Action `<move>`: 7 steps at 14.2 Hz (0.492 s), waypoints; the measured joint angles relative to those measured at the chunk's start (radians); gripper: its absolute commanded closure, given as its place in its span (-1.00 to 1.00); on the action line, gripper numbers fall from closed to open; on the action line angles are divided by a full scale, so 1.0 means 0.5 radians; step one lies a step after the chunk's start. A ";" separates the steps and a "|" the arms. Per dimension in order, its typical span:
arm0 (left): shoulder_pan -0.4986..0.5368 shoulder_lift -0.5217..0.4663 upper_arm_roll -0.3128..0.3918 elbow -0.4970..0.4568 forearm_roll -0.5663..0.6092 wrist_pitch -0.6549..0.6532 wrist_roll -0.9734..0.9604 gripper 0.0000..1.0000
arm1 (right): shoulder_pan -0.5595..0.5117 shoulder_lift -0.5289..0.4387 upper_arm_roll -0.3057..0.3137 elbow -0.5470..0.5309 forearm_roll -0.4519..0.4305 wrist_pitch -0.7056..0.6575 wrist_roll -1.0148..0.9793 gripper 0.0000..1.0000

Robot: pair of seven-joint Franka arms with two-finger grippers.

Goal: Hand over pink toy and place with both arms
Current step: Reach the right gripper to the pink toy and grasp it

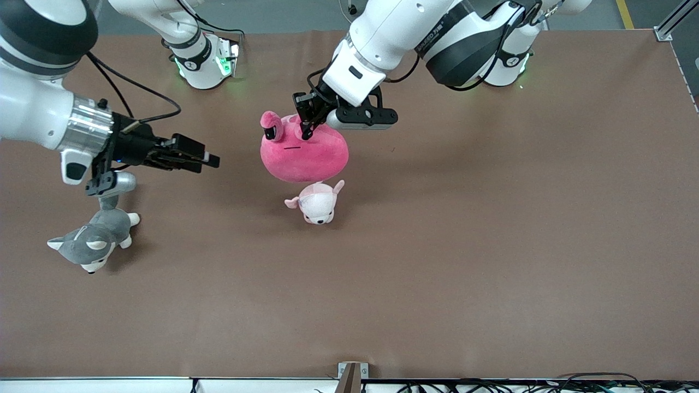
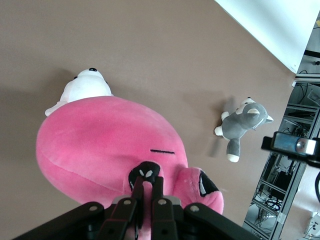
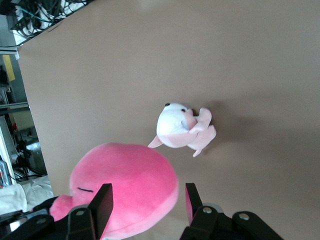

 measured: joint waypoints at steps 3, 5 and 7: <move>0.000 0.003 0.000 0.000 0.000 0.000 -0.002 0.99 | 0.110 0.000 0.001 0.009 -0.001 -0.005 0.110 -0.34; 0.000 0.004 0.000 0.000 0.000 0.000 -0.002 0.99 | 0.152 -0.001 0.001 0.013 -0.001 -0.006 0.157 -0.34; 0.000 0.005 0.000 0.000 0.000 0.000 -0.002 0.99 | 0.200 -0.011 0.001 0.017 -0.036 -0.014 0.220 -0.35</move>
